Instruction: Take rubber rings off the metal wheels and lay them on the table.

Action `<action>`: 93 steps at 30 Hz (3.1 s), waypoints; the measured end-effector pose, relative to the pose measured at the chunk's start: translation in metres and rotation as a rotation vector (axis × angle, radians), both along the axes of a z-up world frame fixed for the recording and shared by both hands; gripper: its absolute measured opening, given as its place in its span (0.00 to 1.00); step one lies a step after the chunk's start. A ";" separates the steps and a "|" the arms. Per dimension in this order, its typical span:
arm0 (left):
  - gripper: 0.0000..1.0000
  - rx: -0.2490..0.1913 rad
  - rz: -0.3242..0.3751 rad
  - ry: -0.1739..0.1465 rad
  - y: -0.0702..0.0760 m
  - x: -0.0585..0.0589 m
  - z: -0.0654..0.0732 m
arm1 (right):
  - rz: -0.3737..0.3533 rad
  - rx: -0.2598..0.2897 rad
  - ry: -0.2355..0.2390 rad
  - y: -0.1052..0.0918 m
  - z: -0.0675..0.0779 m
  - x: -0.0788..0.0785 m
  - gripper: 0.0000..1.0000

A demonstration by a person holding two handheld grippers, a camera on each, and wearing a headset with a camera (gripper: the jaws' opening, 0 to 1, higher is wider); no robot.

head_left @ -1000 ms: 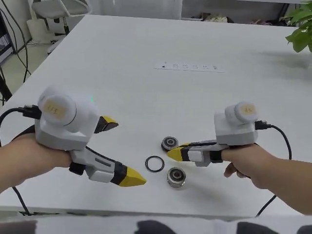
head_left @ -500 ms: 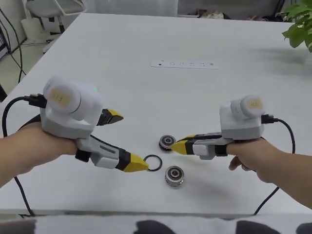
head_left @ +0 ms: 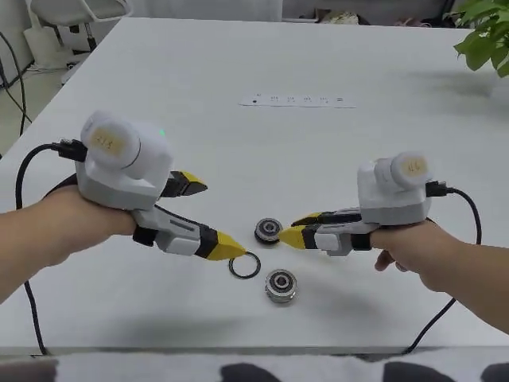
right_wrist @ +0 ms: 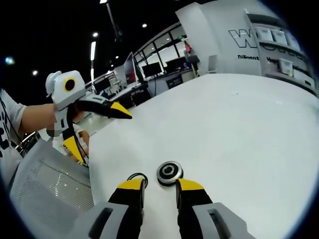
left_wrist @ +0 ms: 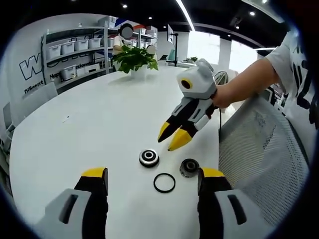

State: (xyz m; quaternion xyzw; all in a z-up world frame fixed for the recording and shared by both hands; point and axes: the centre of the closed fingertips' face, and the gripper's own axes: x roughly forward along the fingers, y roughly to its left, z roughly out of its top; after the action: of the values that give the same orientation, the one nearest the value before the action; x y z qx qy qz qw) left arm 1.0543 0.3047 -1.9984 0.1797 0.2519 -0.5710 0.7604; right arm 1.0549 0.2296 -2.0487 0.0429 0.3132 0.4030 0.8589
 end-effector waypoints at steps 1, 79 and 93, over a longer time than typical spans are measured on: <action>0.70 0.001 0.000 0.001 -0.001 0.001 -0.001 | 0.002 -0.003 -0.003 -0.001 0.000 0.000 0.23; 0.11 0.096 -0.075 0.023 -0.070 0.024 -0.067 | 0.047 -0.092 -0.075 -0.010 -0.031 0.010 0.29; 0.08 0.094 -0.084 -0.020 -0.068 0.024 -0.067 | 0.058 -0.093 -0.092 0.001 -0.029 0.013 0.28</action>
State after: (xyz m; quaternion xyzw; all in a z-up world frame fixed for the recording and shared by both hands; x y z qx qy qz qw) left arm 1.0784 0.2362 -2.0652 0.2315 0.2631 -0.5880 0.7290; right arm 1.0684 0.2304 -2.0772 -0.0248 0.2930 0.4144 0.8613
